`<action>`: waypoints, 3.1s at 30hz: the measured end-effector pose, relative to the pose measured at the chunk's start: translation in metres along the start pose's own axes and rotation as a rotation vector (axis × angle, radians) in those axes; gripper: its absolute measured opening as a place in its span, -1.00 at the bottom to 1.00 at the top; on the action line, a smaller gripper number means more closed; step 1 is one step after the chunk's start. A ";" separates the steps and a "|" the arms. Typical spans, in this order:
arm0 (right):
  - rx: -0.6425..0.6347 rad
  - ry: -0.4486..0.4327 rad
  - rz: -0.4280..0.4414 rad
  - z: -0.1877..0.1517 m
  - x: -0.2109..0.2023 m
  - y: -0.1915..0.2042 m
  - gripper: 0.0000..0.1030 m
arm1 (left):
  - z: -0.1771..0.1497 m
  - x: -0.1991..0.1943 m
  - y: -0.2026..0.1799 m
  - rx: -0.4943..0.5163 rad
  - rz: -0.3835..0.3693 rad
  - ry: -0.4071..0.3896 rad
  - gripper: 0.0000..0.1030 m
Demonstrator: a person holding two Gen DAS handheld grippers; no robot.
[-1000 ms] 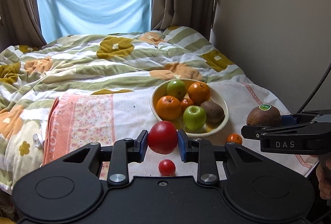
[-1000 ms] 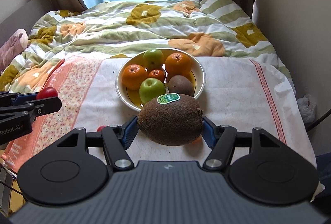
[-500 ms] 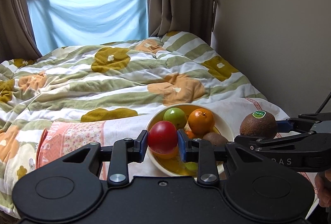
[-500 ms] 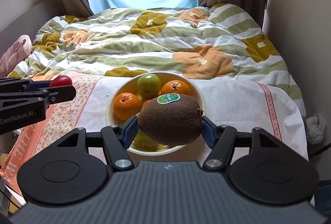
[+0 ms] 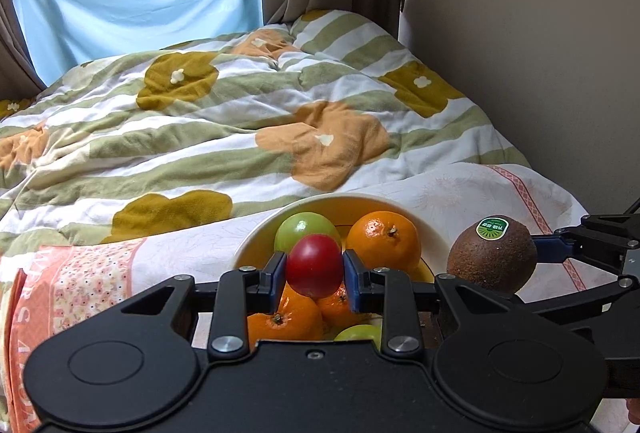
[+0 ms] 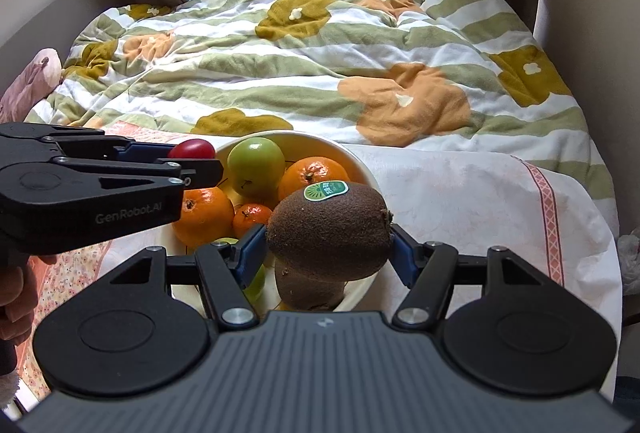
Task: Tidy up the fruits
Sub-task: 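Carry the tomato into the bowl and open the left tool while the right tool carries the kiwi, then lower the kiwi into the bowl and open the right tool, then move the left tool to the last red tomato while the right tool approaches the last mandarin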
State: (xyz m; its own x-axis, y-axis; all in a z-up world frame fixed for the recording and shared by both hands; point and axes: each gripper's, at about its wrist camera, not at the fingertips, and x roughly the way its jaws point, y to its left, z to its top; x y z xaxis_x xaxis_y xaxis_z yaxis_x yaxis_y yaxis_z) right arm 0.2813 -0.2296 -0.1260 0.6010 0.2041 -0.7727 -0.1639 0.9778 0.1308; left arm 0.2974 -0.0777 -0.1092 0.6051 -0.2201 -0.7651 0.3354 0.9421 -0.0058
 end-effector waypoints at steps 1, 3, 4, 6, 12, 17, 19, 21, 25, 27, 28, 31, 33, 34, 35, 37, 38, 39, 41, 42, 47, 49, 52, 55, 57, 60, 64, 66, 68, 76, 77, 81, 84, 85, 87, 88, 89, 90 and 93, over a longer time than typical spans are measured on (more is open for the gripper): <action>0.000 0.005 0.005 0.000 0.002 -0.001 0.54 | 0.000 0.003 -0.001 0.002 0.000 0.008 -0.35; 0.000 0.014 0.011 0.000 0.006 -0.004 0.54 | 0.001 0.010 -0.002 -0.001 0.004 0.024 -0.34; 0.000 0.017 0.014 0.001 0.007 -0.005 0.54 | 0.001 0.012 -0.001 -0.006 0.002 0.027 -0.27; 0.001 0.022 0.018 0.001 0.009 -0.006 0.54 | 0.003 0.014 0.000 -0.023 -0.010 0.033 0.28; 0.004 0.028 0.027 -0.001 0.009 -0.008 0.54 | 0.000 -0.001 0.006 -0.030 0.016 -0.009 0.86; 0.004 0.026 0.030 -0.002 0.007 -0.007 0.54 | -0.006 -0.012 0.015 -0.064 0.035 -0.014 0.86; -0.002 0.025 0.033 -0.001 0.007 -0.005 0.54 | -0.009 -0.018 0.019 -0.076 0.044 -0.016 0.86; -0.016 0.023 0.041 0.000 0.008 -0.001 0.54 | -0.012 -0.024 0.024 -0.088 0.053 -0.021 0.86; -0.034 0.021 0.062 0.003 0.018 0.011 0.54 | -0.019 -0.034 0.033 -0.112 0.080 -0.023 0.86; -0.033 0.017 0.072 0.004 0.022 0.016 0.54 | -0.023 -0.039 0.039 -0.127 0.093 -0.022 0.86; -0.031 0.016 0.074 0.005 0.024 0.019 0.54 | -0.025 -0.040 0.041 -0.134 0.098 -0.021 0.86; -0.023 0.009 0.073 0.006 0.029 0.025 0.55 | -0.030 -0.044 0.046 -0.147 0.107 -0.016 0.86; -0.024 0.010 0.071 0.006 0.032 0.027 0.58 | -0.033 -0.045 0.047 -0.149 0.114 -0.014 0.86; -0.025 0.016 0.068 0.005 0.033 0.028 0.59 | -0.034 -0.046 0.048 -0.152 0.117 -0.013 0.86; -0.021 0.012 0.065 0.004 0.033 0.028 0.60 | -0.036 -0.047 0.048 -0.155 0.118 -0.013 0.86; -0.027 0.013 0.066 0.001 0.033 0.029 1.00 | -0.039 -0.048 0.049 -0.159 0.118 -0.011 0.86; -0.032 0.014 0.061 -0.001 0.033 0.029 1.00 | -0.040 -0.048 0.048 -0.159 0.119 -0.011 0.86; -0.036 0.005 0.058 -0.003 0.031 0.029 1.00 | -0.041 -0.049 0.047 -0.157 0.120 -0.011 0.86; -0.043 0.004 0.056 -0.006 0.030 0.030 1.00 | -0.042 -0.050 0.047 -0.155 0.119 -0.010 0.86; -0.044 -0.001 0.052 -0.008 0.028 0.030 1.00 | -0.042 -0.050 0.046 -0.154 0.118 -0.010 0.86; -0.054 -0.029 0.044 -0.010 0.018 0.034 1.00 | -0.044 -0.058 0.046 -0.152 0.114 -0.024 0.86; -0.060 -0.042 0.034 -0.010 0.013 0.036 1.00 | -0.044 -0.063 0.046 -0.149 0.114 -0.032 0.86; -0.059 -0.063 0.026 -0.010 0.001 0.038 1.00 | -0.044 -0.071 0.047 -0.146 0.112 -0.046 0.86; -0.060 -0.087 0.011 -0.010 -0.013 0.040 1.00 | -0.044 -0.083 0.046 -0.141 0.112 -0.068 0.86; -0.060 -0.104 0.001 -0.009 -0.024 0.043 1.00 | -0.045 -0.091 0.045 -0.136 0.113 -0.083 0.86; -0.054 -0.122 -0.008 -0.010 -0.042 0.046 1.00 | -0.047 -0.105 0.044 -0.126 0.119 -0.106 0.86; -0.036 -0.157 -0.043 -0.013 -0.069 0.052 1.00 | -0.051 -0.128 0.043 -0.111 0.125 -0.142 0.86; -0.034 -0.174 -0.058 -0.016 -0.083 0.055 1.00 | -0.056 -0.140 0.043 -0.103 0.128 -0.164 0.86; -0.031 -0.190 -0.077 -0.022 -0.096 0.057 1.00 | -0.060 -0.151 0.043 -0.098 0.128 -0.184 0.87; -0.016 -0.229 -0.157 -0.056 -0.139 0.066 1.00 | -0.090 -0.174 0.043 -0.069 0.107 -0.199 0.89; -0.010 -0.229 -0.165 -0.062 -0.142 0.067 1.00 | -0.094 -0.174 0.043 -0.065 0.103 -0.196 0.89; 0.021 -0.220 -0.169 -0.083 -0.146 0.068 1.00 | -0.113 -0.172 0.039 -0.066 0.087 -0.182 0.89; 0.030 -0.205 -0.178 -0.098 -0.142 0.068 1.00 | -0.126 -0.165 0.036 -0.082 0.070 -0.167 0.89; 0.035 -0.200 -0.181 -0.102 -0.140 0.068 1.00 | -0.130 -0.162 0.035 -0.086 0.066 -0.162 0.88; 0.052 -0.190 -0.181 -0.111 -0.135 0.065 1.00 | -0.138 -0.156 0.031 -0.087 0.062 -0.153 0.88; 0.060 -0.188 -0.183 -0.116 -0.132 0.064 1.00 | -0.141 -0.152 0.029 -0.084 0.063 -0.150 0.88; 0.066 -0.183 -0.185 -0.120 -0.129 0.063 1.00 | -0.145 -0.148 0.027 -0.080 0.066 -0.146 0.87; 0.069 -0.179 -0.187 -0.123 -0.125 0.062 1.00 | -0.147 -0.144 0.025 -0.076 0.066 -0.141 0.84; 0.073 -0.164 -0.198 -0.133 -0.112 0.057 1.00 | -0.156 -0.127 0.019 -0.073 0.058 -0.111 0.77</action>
State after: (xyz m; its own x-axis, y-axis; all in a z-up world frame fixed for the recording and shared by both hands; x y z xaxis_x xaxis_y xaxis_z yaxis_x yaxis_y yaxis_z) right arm 0.1009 -0.2032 -0.1149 0.7352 0.0076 -0.6778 0.0226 0.9991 0.0357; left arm 0.1139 0.0081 -0.1124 0.6994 -0.1872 -0.6898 0.2463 0.9691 -0.0132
